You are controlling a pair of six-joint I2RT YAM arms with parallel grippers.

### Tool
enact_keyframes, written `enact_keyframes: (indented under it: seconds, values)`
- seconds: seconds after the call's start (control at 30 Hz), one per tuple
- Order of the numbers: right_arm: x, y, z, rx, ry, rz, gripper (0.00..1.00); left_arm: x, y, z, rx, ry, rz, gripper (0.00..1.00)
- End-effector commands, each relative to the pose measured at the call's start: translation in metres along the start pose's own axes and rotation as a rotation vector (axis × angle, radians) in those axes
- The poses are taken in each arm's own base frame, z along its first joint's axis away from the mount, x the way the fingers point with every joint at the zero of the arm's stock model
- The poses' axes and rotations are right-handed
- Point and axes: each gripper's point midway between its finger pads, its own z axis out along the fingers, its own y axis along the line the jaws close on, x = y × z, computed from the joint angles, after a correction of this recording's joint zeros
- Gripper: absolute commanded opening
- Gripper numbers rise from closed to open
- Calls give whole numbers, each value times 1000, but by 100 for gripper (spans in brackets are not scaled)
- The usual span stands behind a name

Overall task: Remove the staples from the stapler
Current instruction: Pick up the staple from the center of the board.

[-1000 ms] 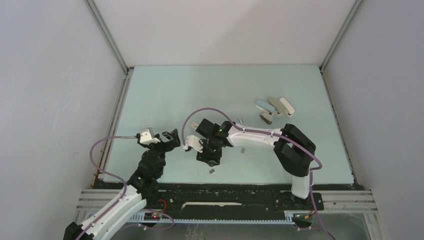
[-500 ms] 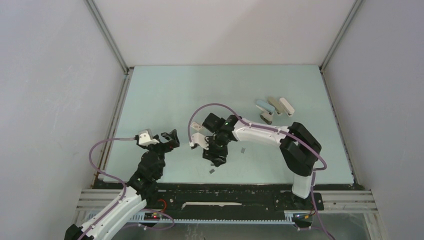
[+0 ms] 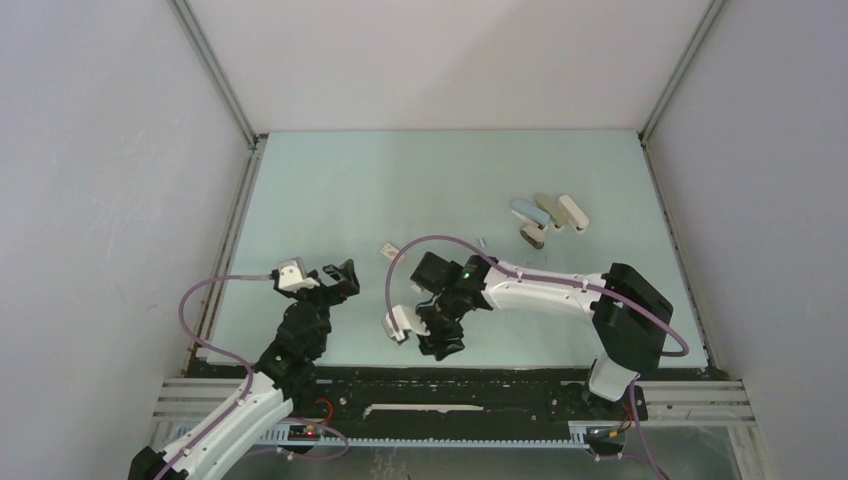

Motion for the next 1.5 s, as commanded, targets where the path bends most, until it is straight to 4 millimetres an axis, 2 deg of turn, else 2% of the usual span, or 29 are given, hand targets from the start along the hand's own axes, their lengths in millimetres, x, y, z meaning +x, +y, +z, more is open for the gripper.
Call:
enact_keyframes:
  seconds: [0.0, 0.17, 0.47, 1.07, 1.47]
  values:
    - [-23, -6, 1, 26, -72, -205, 61, -3, 3, 1, -16, -19, -11, 100]
    - [-34, -4, 10, 43, -57, -300, 61, -3, 3, 2, -17, -19, -10, 100]
    - [-20, -7, 29, 59, 61, -340, 61, -3, 3, 2, -17, -17, -8, 100]
    - [-5, -10, 38, 24, 138, -294, 59, -2, 3, 2, -16, -16, -8, 100]
    - [-8, -10, 36, -20, 133, -301, 58, -2, 3, 2, -14, -16, -8, 100]
